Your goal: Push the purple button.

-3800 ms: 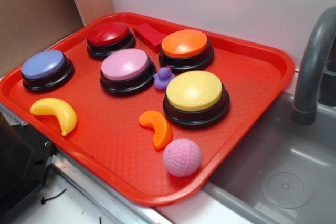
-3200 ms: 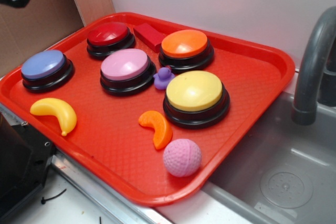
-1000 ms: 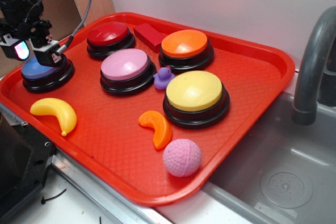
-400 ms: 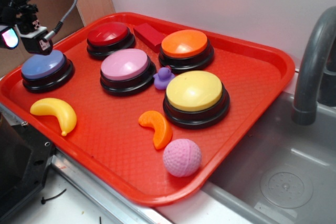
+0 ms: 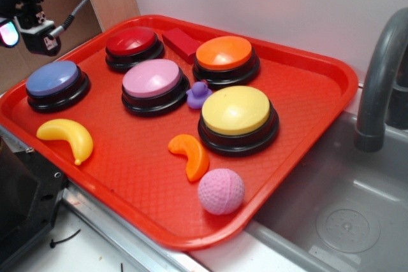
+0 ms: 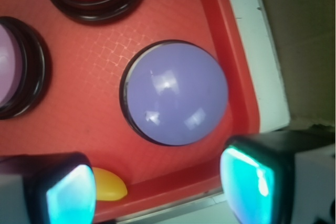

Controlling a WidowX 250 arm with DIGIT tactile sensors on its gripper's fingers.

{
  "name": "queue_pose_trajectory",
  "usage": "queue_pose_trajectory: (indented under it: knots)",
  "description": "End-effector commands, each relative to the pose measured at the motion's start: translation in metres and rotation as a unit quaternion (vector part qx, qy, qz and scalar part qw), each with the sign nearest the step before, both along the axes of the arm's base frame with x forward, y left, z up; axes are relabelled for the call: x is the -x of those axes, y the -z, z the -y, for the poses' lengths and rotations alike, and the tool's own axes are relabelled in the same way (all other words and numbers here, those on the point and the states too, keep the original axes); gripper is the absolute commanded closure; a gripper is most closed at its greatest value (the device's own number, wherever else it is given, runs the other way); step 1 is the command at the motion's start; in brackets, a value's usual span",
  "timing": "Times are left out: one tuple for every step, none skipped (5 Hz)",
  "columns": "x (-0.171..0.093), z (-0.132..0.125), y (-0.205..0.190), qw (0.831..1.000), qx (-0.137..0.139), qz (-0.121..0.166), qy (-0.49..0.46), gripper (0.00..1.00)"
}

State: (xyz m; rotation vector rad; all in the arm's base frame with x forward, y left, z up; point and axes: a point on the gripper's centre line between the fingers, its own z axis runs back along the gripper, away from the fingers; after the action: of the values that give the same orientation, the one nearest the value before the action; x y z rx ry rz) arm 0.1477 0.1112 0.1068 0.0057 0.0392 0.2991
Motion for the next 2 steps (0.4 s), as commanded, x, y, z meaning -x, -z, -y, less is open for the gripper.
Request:
queue_pose_trajectory:
  knots:
    - [-0.002, -0.006, -0.028, 1.0, 0.011, 0.015, 0.006, 0.0]
    - [-0.004, 0.003, -0.039, 1.0, -0.008, 0.023, 0.013, 0.0]
